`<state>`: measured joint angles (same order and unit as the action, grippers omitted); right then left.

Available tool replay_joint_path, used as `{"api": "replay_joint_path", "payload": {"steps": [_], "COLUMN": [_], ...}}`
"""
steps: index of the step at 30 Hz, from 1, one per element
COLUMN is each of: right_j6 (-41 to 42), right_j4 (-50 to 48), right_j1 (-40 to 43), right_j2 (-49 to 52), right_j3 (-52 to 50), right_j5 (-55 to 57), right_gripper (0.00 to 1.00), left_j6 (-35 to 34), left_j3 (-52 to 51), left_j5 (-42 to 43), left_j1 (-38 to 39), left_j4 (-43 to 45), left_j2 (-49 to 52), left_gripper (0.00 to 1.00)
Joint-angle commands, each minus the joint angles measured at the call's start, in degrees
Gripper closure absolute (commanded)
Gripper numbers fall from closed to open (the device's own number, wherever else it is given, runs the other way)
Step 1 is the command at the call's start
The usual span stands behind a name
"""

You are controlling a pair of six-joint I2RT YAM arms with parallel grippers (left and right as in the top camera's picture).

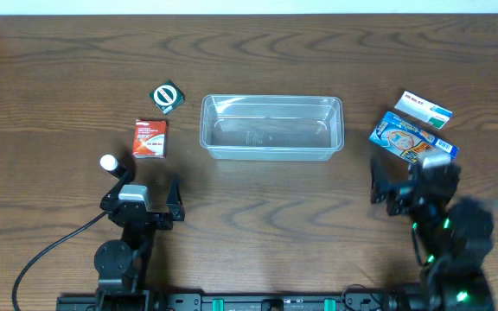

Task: Pack container
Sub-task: 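Move the right gripper over the blue Kool Fever box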

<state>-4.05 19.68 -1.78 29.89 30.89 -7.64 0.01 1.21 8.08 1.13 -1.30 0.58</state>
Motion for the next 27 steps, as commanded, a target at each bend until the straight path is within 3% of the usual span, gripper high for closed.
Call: {"api": "replay_joint_path", "payload": {"steps": [1,6,11,16,27], "right_j6": [-0.68,-1.81,-3.78,-3.58,15.17], "right_j4": [5.88,22.12,32.79,33.73,35.91], "right_j1": [-0.48,-0.48,-0.48,0.07,10.71], "right_j2": [11.08,26.34,37.18,40.19,46.25], "right_j3": [12.85,33.44,47.43,48.87,48.87], "right_j5": [0.28,0.24,-1.79,-1.6,3.39], "right_gripper": [0.01,0.01,0.01,0.01,0.01], "left_j6": [0.39,0.37,0.39,0.39,0.39], "left_j3": [-0.98,-0.98,-0.98,-0.98,-0.98], "left_j5": [0.48,0.46,0.48,0.46,0.46], "left_j1": [-0.35,-0.35,-0.35,-0.35,-0.35], "left_j4": [-2.08,-2.08,-2.08,-2.08,-2.08], "left_j2": [-0.28,-0.28,-0.28,-0.28,-0.28], "left_gripper": [0.02,0.02,0.02,0.02,0.02]}}
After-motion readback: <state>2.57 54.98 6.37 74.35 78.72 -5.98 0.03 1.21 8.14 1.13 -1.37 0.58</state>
